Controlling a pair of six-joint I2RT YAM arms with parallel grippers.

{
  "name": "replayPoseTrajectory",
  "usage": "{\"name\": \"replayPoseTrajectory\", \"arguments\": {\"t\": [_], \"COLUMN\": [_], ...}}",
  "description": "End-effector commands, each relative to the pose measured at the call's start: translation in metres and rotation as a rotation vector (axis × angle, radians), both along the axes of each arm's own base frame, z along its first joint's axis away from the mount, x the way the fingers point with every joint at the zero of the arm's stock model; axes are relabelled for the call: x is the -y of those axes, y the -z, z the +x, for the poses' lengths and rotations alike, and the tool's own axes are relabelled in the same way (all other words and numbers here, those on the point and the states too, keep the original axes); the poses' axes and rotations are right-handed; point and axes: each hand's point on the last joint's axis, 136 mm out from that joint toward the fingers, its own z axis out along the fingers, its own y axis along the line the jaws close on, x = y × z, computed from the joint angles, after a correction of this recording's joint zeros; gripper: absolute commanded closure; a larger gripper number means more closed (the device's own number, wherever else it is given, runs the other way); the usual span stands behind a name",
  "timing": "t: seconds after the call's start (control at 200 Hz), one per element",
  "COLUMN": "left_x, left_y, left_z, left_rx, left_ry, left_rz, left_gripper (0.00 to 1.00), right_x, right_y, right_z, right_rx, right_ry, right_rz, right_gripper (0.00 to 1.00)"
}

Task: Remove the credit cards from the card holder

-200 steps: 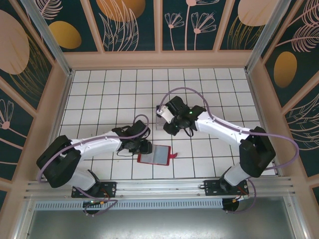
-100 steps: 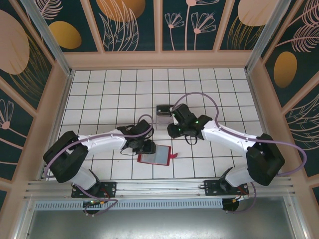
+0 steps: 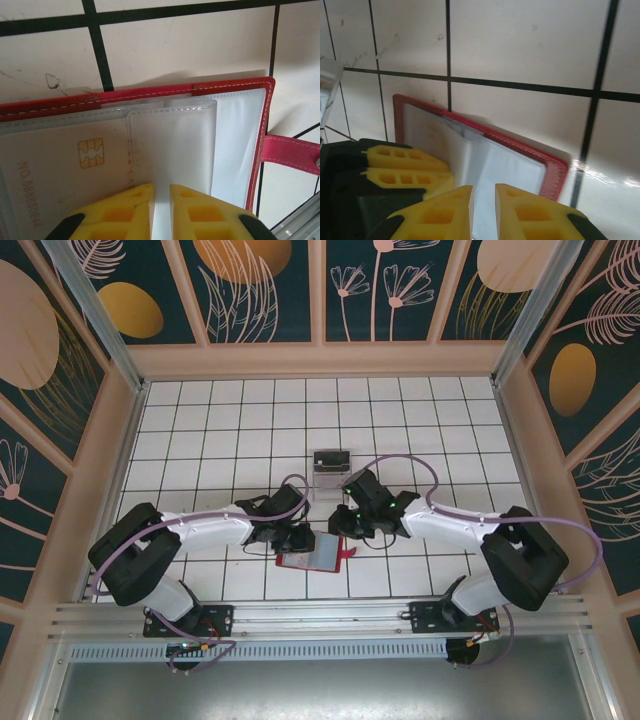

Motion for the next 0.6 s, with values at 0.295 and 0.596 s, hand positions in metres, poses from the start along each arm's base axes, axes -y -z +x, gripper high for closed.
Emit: {"name": "replayPoseTrajectory", "arguments": {"t": [0.295,0.596], "left_x": [0.0,-0.002], "left_y": [0.007,0.008], "left_z": [-0.01,-0.011], "left_rx": [-0.027,-0.023], "left_ry": [0.004,0.007], "left_rz": [-0.026,-0.026], "left_gripper": [0.87,0.88], "right_x": [-0.031,-0.035], "right_y": [0.023,0.019], "right_z": [-0.005,-0.004], "right_rx": [-0.092,-0.096], "right_ry": [-0.031,-0.006], "right_rz": [0.004,0.039], "right_gripper": [0.69,0.66]}}
